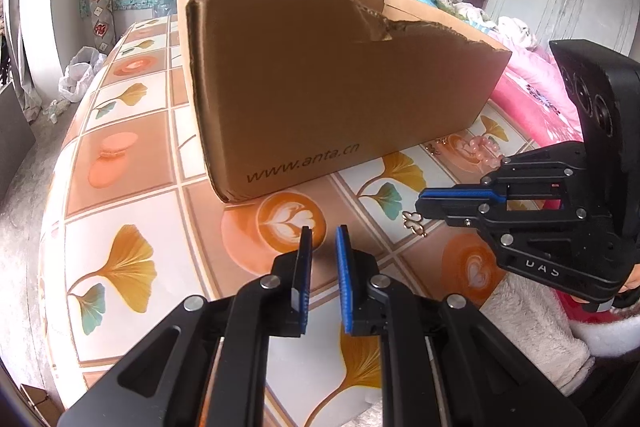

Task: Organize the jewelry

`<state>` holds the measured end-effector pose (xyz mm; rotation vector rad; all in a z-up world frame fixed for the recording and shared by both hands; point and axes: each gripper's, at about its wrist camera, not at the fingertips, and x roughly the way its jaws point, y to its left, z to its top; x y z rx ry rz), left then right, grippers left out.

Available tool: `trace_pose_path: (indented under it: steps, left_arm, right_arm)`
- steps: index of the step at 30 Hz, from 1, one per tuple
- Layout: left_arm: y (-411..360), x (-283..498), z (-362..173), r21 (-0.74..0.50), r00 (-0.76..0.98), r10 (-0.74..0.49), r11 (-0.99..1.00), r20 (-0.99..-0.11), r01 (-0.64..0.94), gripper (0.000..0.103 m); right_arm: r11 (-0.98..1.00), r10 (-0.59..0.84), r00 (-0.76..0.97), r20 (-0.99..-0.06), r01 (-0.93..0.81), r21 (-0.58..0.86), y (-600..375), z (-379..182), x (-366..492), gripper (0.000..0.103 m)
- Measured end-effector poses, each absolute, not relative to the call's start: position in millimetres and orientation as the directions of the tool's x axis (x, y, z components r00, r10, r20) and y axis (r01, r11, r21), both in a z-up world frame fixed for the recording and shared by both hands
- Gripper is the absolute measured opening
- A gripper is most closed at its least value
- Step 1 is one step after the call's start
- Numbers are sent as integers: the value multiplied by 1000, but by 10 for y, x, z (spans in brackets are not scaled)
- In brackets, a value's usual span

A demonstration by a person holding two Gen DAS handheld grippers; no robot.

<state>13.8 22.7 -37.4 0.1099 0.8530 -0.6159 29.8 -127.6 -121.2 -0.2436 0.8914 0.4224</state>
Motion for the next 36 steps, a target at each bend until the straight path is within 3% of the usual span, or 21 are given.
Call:
trace_pose_path:
  steps: [6,9,11,17,22,27,29,36]
  left_arm:
    - [206,163,-383,-135,508,-451,829,-734,542,12]
    - [238,177,-388,-134,513,-446,835,-733,534,12]
    - [257,182,-395,-133,515,-443,837,-734,531,12]
    - [261,190,-400,-136,516,-444,838,-733,528,12]
    - [257,188,-406,-136,512,-444,837,-735,530,12]
    - [275,193,-404,-139,512,-448,835,-733,532,12]
    - [276,194,-404,-138,512,-448,835,-733,533,12]
    - [280,189,-406,-130,516,-446,834,-732,536,12]
  right_arm:
    - [865,300,535,-790,-502,-11,-1286,-1127,216,3]
    - [844,373,499,-782,-534,62,-1390,-1076,219,13]
    - [815,400,474,-784,-575,68,-1413,-1076,190,26]
    - [743,394,434,-810,-669,3,-1270,-1148,184,28]
    - [693,386,406,-828,-721,-31,-1235,-1192,150,15]
    - [690,390,398,-830,-723,-22,-1260,-1193,154,14]
    - [692,392,393,-832,-722,-15,-1276,-1192,155,2]
    - [702,394,403,-826,-712,-12,-1184,-1202,259,2]
